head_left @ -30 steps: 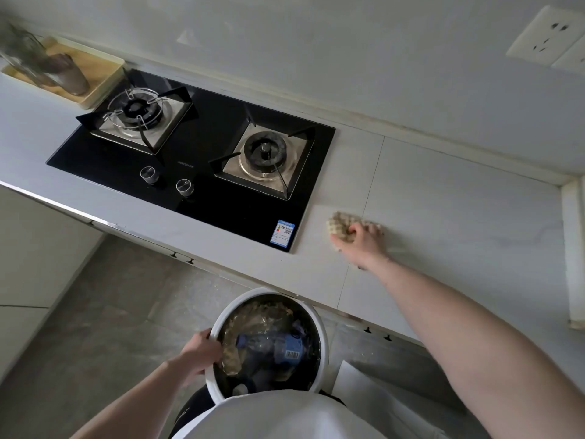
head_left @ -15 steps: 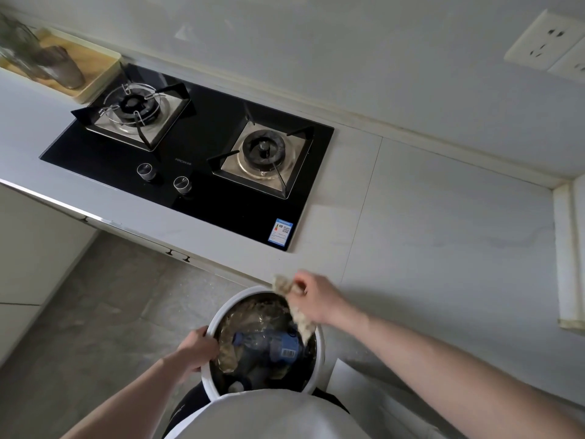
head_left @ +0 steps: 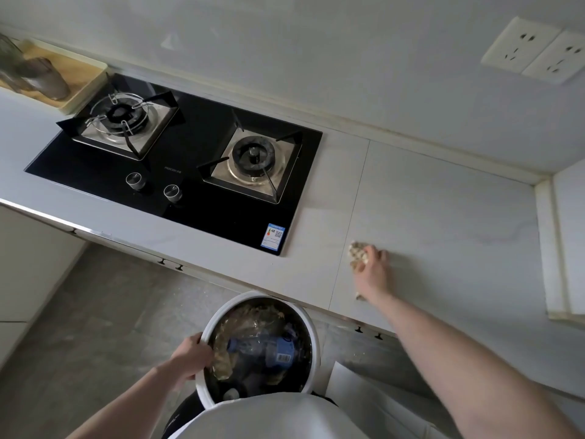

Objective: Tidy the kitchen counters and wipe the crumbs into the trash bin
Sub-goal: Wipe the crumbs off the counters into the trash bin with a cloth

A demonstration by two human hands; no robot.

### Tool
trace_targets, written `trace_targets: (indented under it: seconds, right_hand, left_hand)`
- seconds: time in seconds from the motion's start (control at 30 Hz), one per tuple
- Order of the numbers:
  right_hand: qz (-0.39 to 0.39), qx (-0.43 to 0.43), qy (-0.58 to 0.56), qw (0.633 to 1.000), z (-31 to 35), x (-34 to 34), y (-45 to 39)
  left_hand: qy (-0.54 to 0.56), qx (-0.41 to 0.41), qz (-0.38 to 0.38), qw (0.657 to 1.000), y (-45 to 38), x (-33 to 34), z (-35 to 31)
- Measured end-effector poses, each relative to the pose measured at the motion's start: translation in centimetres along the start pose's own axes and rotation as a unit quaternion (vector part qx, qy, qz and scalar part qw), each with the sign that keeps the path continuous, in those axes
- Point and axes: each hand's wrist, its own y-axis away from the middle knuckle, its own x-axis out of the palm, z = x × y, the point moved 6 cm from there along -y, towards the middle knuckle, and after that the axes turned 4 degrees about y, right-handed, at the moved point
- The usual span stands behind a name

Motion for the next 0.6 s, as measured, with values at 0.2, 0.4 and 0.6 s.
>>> trace_targets:
  seconds: [0.2,0.4,0.6]
  right_hand:
    - [0.212,-0.171,-0.035,0.961,10.3,7.3,13.0]
    - [0.219,-0.218,-0.117,0.944,11.6,5.8,14.5]
    - [-0.048,-0.029,-0.194,0.979,0.3,-3.9,4.2]
  left_hand:
    - [-0.005,0.000,0.007,1.000,0.2,0.2,-0.1]
    - [-0.011,0.001,0.009,1.000,-0.2,0.2,0.2]
    - [-0.014,0.006,-0.007,1.000,-0.8,0.5,0.6]
